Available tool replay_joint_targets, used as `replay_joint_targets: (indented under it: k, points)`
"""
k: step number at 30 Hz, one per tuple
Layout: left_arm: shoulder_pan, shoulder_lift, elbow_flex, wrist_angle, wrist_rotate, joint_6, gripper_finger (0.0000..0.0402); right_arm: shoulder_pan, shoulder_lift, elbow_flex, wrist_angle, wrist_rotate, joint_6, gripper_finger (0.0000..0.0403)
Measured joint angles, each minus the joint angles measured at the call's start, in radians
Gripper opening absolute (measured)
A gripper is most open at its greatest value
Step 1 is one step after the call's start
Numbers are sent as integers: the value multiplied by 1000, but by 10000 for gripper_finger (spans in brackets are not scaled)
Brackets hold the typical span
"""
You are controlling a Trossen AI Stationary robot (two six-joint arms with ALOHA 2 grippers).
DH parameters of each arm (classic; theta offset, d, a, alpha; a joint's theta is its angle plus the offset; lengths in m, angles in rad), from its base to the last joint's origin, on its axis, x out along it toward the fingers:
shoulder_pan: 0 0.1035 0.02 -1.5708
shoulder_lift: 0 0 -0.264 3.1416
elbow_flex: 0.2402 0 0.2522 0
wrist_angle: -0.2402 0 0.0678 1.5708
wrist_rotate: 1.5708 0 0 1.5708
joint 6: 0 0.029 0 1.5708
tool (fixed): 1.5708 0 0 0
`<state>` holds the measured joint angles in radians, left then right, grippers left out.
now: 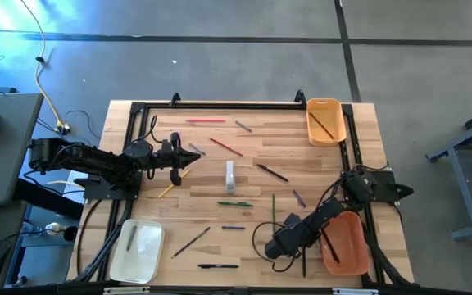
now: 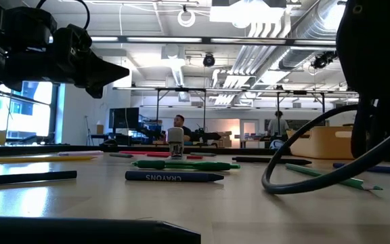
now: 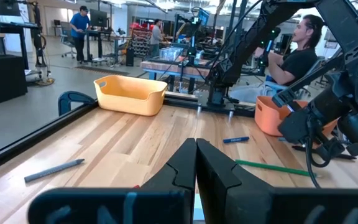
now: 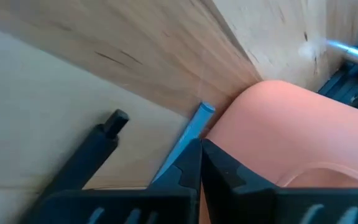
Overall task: Sort crayons/erasers/pens/pencils in bins
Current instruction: Put the gray crayon into the white bin
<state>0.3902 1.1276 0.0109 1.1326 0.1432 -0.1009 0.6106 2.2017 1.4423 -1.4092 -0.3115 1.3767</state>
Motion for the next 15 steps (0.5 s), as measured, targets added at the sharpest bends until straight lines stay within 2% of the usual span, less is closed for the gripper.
replay_joint_targets:
  k: [5,15]
  points:
    - [0,0,0,-3,0,0,0,0,0,1,7,4,3,0]
    - [0,0,0,-7,-1,0,0,-5,3,88,20,84,14,0]
